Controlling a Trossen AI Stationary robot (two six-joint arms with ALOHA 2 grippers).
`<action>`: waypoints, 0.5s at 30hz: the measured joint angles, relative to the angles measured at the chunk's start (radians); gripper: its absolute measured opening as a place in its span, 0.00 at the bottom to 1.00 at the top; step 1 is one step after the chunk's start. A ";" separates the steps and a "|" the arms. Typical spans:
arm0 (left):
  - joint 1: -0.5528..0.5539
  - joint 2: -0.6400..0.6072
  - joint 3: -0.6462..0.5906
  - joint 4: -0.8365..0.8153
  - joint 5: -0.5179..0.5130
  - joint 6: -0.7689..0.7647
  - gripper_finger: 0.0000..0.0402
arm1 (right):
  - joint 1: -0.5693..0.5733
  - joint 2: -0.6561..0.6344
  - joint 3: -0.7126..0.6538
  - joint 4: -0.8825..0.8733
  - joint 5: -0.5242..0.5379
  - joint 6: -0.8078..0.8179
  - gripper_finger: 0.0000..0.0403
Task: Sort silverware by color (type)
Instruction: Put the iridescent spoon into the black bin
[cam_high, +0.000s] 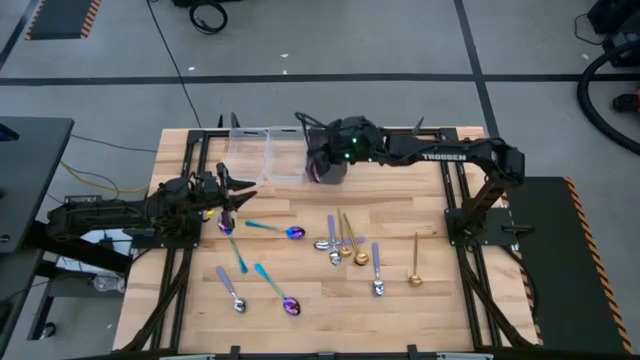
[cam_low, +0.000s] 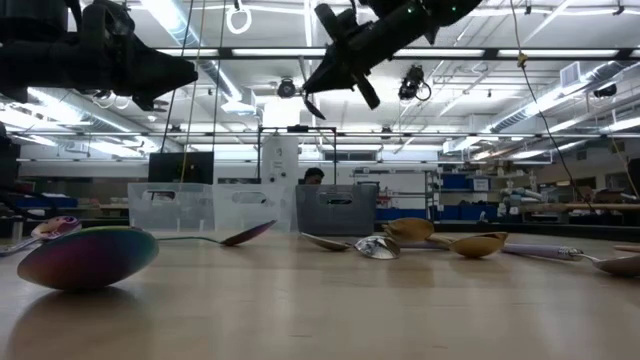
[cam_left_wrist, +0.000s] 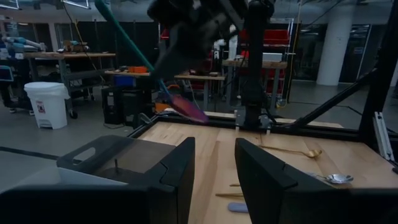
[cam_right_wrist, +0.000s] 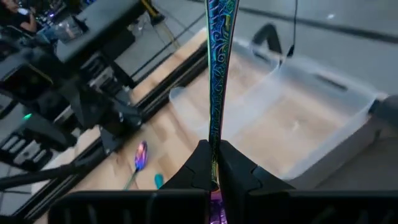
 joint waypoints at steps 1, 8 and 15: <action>0.000 0.000 0.000 0.000 0.000 0.000 0.31 | -0.007 0.000 0.017 -0.024 0.019 -0.010 0.05; 0.000 0.000 0.000 0.000 0.000 0.000 0.31 | -0.054 0.000 0.063 -0.115 0.087 -0.052 0.05; 0.000 0.000 0.000 0.001 -0.008 -0.001 0.31 | -0.092 0.054 0.064 -0.169 0.113 -0.073 0.05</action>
